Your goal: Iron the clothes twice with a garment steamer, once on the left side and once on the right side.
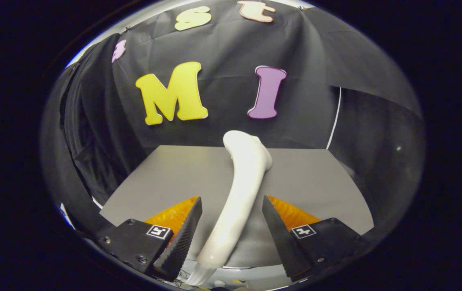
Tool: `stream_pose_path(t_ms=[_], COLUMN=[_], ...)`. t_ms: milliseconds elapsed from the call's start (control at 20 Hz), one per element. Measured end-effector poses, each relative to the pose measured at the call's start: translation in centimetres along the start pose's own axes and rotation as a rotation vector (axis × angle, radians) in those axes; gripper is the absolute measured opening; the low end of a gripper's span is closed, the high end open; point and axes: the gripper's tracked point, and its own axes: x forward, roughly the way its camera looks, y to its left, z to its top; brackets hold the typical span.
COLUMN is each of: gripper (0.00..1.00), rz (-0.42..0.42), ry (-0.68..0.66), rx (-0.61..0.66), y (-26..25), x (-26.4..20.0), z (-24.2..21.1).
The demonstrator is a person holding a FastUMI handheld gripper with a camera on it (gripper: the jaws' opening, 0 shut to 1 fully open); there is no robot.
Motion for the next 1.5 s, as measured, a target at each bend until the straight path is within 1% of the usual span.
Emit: stream_pose_path(t_ms=[100,200,250,350,450,550,600,750,950,1050,1250,1350,1500], gripper=[0.92,0.78,0.73,0.67,0.66,0.64,0.6,0.48,0.39,0.37,0.35,0.34,0.34], rz=[0.002,0.018,0.013,0.006,-0.006,0.025,0.025,0.084,0.173,0.196,0.213,0.212,0.189], ry=[0.071,0.109,0.105,0.126,0.154,0.164,0.164,0.164,0.158,0.15,0.108,0.061,-0.034], rx=[0.029,0.049,0.047,0.068,0.101,0.112,0.113,0.185,0.259,0.274,0.294,0.298,0.298], y=[0.2,0.5,0.2,0.3,0.4,0.8,0.7,1.4,1.9,2.2,2.7,3.2,3.9], x=[0.8,1.3,1.5,1.3,1.2,1.2,1.3,1.1,0.8,0.0,-1.8,-2.9,-6.3], z=[-1.1,-1.5,-1.3,-1.5,-1.6,-1.4,-1.4,-1.2,-1.1,-1.1,-0.8,-0.1,1.7])
